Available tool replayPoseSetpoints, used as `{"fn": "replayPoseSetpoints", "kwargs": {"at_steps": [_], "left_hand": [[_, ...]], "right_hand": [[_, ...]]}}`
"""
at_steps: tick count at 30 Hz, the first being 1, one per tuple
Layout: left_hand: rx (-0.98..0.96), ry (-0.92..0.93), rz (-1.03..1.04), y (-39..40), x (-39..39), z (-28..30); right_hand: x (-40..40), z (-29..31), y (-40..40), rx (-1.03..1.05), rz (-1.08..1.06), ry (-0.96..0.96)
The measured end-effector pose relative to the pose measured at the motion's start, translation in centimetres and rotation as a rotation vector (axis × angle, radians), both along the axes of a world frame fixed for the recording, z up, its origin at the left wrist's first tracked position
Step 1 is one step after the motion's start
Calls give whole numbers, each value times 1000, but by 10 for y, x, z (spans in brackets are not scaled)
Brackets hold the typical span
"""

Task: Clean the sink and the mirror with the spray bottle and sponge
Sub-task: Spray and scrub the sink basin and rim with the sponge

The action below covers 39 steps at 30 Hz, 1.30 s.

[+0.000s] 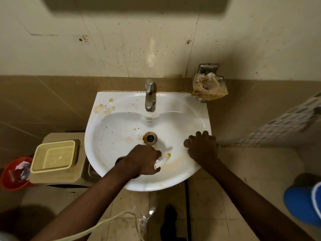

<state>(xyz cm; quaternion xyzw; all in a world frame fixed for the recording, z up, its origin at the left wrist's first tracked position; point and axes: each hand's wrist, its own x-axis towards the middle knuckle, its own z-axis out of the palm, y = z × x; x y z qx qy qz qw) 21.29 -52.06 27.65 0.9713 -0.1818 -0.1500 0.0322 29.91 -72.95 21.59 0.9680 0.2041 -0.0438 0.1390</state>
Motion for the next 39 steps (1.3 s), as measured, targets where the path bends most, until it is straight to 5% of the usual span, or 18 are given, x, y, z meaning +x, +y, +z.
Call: {"fn": "replayPoseSetpoints", "kwargs": {"at_steps": [7,12,14,19,26,29,34,39], "left_hand": [[1,-17,-104,17,-8,6],[-42,-62,-185,60,-28,7],[-43,-51,-196,79,-37,13],[-16,9,-264,109,-52,22],[-82,1,-278,113,-59,22],[-110,-48,-251,120,-58,18],[-171,-88,-254,137,-50,15],[-231,-126,-190,132,-38,19]], "right_hand": [[-45,8,36,37,-30,441],[-46,24,39,-2,-179,50],[-62,19,60,-77,-191,220],[-113,21,119,136,-294,554],[-93,25,71,160,-683,67],[-77,16,83,1,-563,194],[-57,21,81,227,-467,657],[-55,18,67,-100,-371,242]]}}
